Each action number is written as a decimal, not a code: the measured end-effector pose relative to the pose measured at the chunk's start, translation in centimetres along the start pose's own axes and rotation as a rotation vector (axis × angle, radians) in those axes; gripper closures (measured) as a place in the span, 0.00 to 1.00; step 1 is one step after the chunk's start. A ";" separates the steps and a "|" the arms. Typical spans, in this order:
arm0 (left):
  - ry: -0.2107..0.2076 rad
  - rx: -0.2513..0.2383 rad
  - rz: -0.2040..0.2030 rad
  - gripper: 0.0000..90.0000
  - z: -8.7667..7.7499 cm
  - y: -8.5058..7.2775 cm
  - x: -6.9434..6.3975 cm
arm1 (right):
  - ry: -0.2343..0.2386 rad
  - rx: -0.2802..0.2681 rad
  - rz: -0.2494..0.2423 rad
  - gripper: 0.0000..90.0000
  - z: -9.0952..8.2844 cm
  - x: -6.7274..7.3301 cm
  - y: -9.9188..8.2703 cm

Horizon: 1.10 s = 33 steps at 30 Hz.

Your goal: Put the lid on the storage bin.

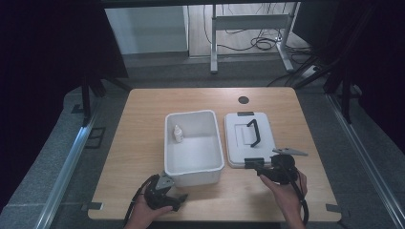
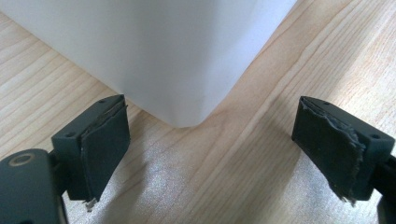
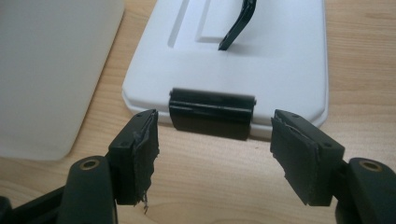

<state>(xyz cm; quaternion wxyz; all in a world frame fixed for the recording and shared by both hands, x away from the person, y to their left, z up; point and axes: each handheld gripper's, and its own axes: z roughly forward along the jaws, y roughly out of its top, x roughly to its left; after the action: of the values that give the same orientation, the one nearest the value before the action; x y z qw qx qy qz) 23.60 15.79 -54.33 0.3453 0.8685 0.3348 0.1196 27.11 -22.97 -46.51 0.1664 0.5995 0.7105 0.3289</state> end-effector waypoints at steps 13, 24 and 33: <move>0.000 0.001 -0.001 0.12 0.0 0.0 0.0 | 0.010 0.056 0.018 0.38 0.8 -0.3 3.9; -0.001 0.001 0.000 0.12 0.0 0.0 0.0 | 0.021 0.130 0.043 0.41 2.5 -0.9 6.6; 0.000 0.001 -0.001 0.12 0.0 0.0 0.0 | 0.024 0.189 0.065 0.43 3.9 -1.3 8.5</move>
<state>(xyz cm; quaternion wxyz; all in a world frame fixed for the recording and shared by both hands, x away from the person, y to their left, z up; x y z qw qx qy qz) 23.60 15.79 -54.31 0.3451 0.8686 0.3351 0.1192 36.22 -22.59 -43.91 0.0898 0.6310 0.7206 0.2731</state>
